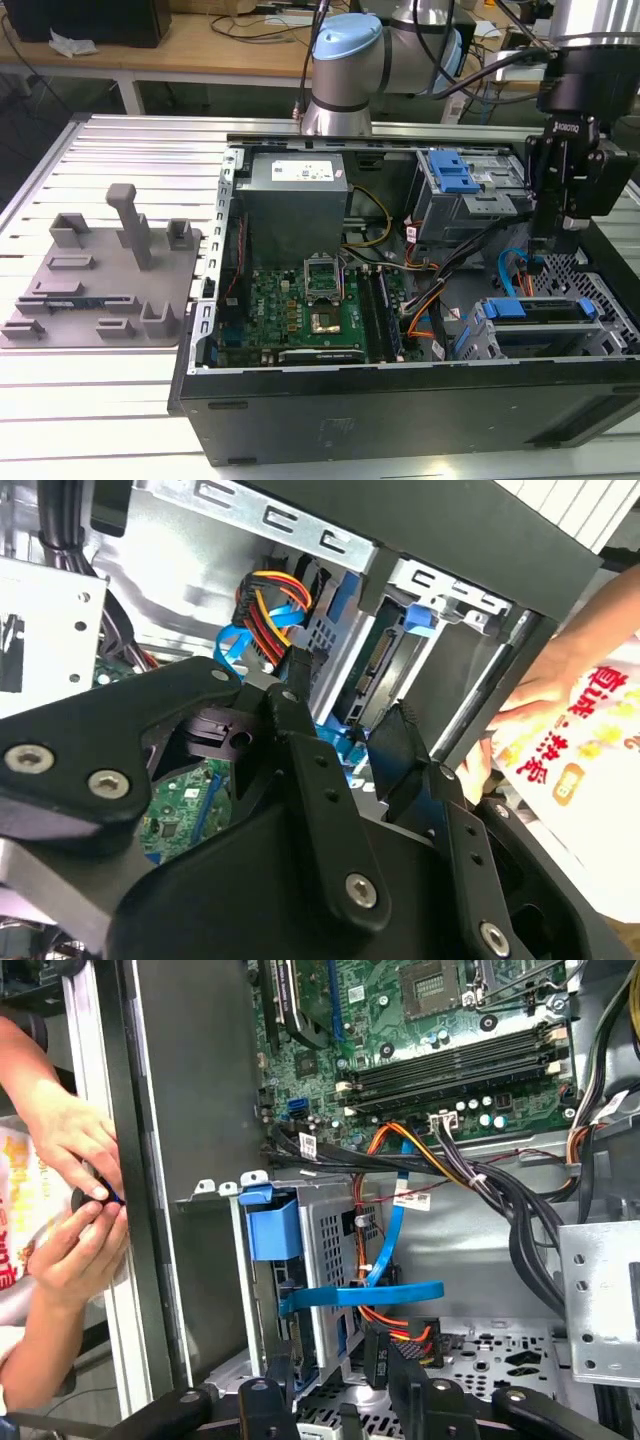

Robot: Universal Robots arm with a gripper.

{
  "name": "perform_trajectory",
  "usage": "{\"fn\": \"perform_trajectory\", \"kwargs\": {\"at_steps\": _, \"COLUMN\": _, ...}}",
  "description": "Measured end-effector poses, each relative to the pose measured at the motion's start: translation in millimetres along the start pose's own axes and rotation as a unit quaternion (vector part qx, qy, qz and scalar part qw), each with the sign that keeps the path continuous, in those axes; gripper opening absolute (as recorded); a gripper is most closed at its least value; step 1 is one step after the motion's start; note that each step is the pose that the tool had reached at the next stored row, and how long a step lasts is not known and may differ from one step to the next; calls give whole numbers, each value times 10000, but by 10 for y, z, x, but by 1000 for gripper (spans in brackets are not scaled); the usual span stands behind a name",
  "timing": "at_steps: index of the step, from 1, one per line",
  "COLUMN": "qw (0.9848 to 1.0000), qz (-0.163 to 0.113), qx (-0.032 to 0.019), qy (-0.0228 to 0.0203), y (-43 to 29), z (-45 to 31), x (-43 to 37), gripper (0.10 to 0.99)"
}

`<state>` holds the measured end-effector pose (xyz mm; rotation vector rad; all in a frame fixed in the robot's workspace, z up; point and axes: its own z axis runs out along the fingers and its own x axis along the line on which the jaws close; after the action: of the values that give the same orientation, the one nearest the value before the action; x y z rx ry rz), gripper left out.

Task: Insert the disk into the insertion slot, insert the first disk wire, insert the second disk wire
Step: 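Insert the first disk wire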

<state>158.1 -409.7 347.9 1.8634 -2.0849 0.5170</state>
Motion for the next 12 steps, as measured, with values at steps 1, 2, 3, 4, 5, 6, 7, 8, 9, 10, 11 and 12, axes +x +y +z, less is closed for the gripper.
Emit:
{"fn": "perform_trajectory", "kwargs": {"at_steps": 1, "qw": 10000, "qz": 14, "qx": 1, "qy": 0, "y": 5, "z": 6, "x": -13, "gripper": 502}}
{"fn": "perform_trajectory", "kwargs": {"at_steps": 2, "qw": 10000, "qz": 26, "qx": 1, "qy": 0, "y": 10, "z": 12, "x": -20, "gripper": 502}}
{"fn": "perform_trajectory", "kwargs": {"at_steps": 3, "qw": 10000, "qz": 54, "qx": -1, "qy": 20, "y": 16, "z": 22, "x": -28, "gripper": 502}}
{"fn": "perform_trajectory", "kwargs": {"at_steps": 4, "qw": 10000, "qz": 56, "qx": 4, "qy": 71, "y": 17, "z": 21, "x": -31, "gripper": 502}}
{"fn": "perform_trajectory", "kwargs": {"at_steps": 5, "qw": 9999, "qz": 56, "qx": 10, "qy": 125, "y": 17, "z": 21, "x": -32, "gripper": 502}}
{"fn": "perform_trajectory", "kwargs": {"at_steps": 6, "qw": 9998, "qz": 56, "qx": 15, "qy": 169, "y": 17, "z": 20, "x": -32, "gripper": 502}}
{"fn": "perform_trajectory", "kwargs": {"at_steps": 7, "qw": 9998, "qz": 55, "qx": 16, "qy": 169, "y": 17, "z": 20, "x": -32, "gripper": 502}}
{"fn": "perform_trajectory", "kwargs": {"at_steps": 8, "qw": 9998, "qz": 55, "qx": 15, "qy": 168, "y": 17, "z": 23, "x": -34, "gripper": 502}}
{"fn": "perform_trajectory", "kwargs": {"at_steps": 9, "qw": 9998, "qz": 55, "qx": 15, "qy": 167, "y": 18, "z": 30, "x": -39, "gripper": 502}}
{"fn": "perform_trajectory", "kwargs": {"at_steps": 10, "qw": 9998, "qz": 55, "qx": 15, "qy": 167, "y": 19, "z": 39, "x": -47, "gripper": 502}}
{"fn": "perform_trajectory", "kwargs": {"at_steps": 11, "qw": 9998, "qz": 55, "qx": 15, "qy": 167, "y": 20, "z": 46, "x": -53, "gripper": 502}}
{"fn": "perform_trajectory", "kwargs": {"at_steps": 12, "qw": 9998, "qz": 55, "qx": 15, "qy": 168, "y": 21, "z": 53, "x": -60, "gripper": 502}}
